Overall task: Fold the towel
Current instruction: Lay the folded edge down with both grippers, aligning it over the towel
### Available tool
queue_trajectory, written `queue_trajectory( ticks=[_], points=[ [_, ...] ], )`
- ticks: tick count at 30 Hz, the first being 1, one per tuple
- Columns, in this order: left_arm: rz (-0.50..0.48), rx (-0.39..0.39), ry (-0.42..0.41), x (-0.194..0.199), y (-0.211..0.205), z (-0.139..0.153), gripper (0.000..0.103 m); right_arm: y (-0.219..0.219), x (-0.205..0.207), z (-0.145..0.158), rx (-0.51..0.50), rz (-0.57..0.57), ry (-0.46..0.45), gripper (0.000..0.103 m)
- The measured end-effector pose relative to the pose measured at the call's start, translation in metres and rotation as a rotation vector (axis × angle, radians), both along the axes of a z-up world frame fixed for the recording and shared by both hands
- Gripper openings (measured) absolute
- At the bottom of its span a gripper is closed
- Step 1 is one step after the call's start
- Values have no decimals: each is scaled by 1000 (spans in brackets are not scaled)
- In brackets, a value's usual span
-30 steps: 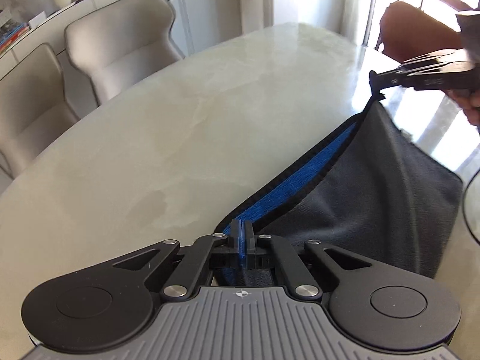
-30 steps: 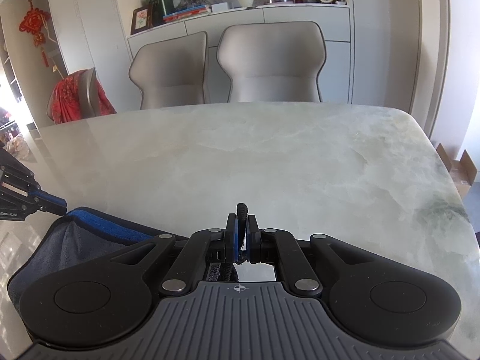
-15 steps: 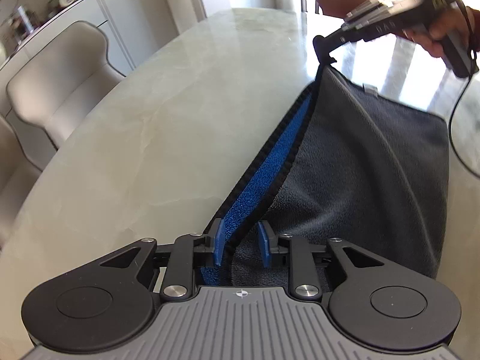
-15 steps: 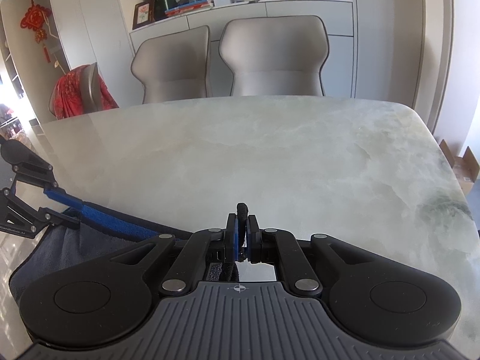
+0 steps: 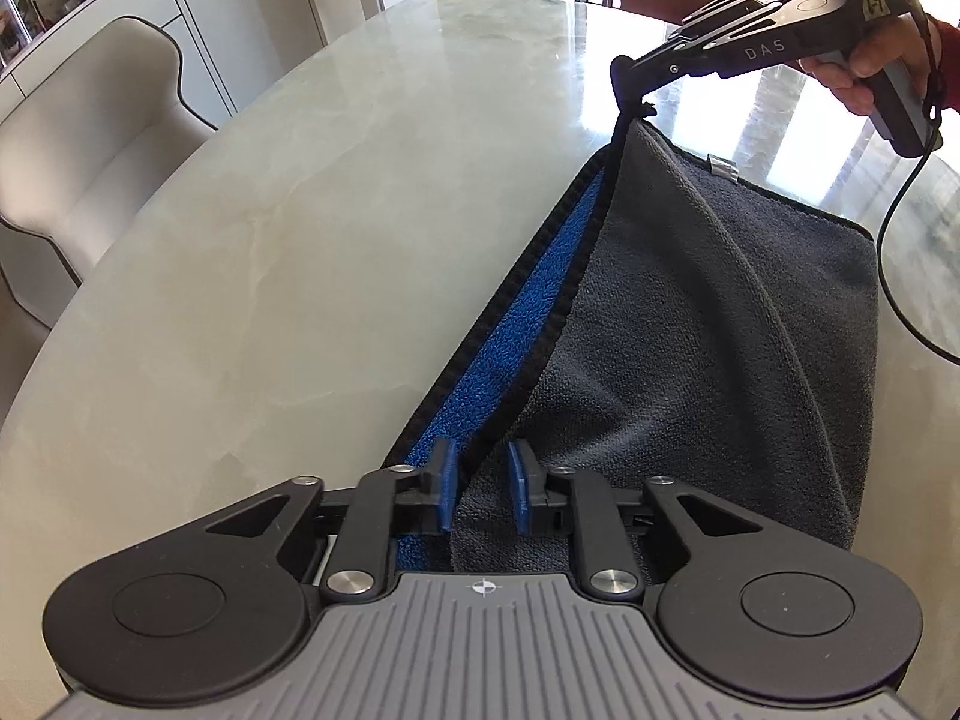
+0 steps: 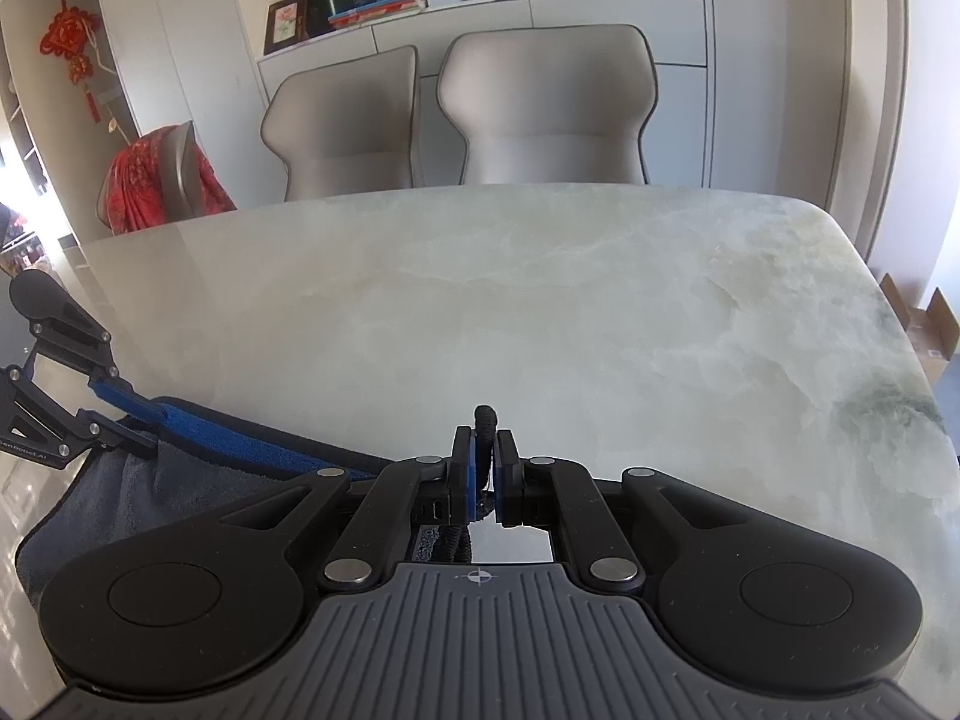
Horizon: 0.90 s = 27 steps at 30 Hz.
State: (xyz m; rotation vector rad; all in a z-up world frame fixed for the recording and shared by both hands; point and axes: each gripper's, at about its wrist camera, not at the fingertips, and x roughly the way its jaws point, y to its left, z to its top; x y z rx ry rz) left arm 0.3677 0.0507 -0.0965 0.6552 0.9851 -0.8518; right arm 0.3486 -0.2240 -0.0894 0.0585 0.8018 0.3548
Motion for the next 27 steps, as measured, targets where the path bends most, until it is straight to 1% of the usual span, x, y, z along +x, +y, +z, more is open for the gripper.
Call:
queue_trajectory(
  ticks=[1,6,11,14,16,17,18,19,21,23,27],
  points=[
    [6,4,-2,-1,0,1,0,-1,0,0,1,0,-2,7],
    [27,29,-49,-11,0,10,0,-1,-4,3,8,4,-20,7],
    [76,-12,-89,-14,12,20,0,-1,-4,8,11,6,-39,7],
    [104,-12,-85,-11,20,20,0,-1,-2,9,14,6,-39,7],
    [113,-5,-74,-11,24,14,0,0,-2,9,15,8,-39,7],
    [127,-4,-71,-10,25,10,1,0,-2,8,17,9,-37,7],
    [140,-3,-67,-9,25,6,5,1,-2,8,18,11,-36,7],
    [154,-5,-55,-9,26,2,11,1,-2,8,18,12,-36,7],
    [167,-4,-23,-8,28,-5,14,1,-2,8,17,14,-34,7],
    [168,0,-26,-10,29,-6,17,0,-2,8,18,13,-33,7],
    [170,-1,-33,-11,29,-5,17,-2,-2,7,15,11,-29,7]
  ],
)
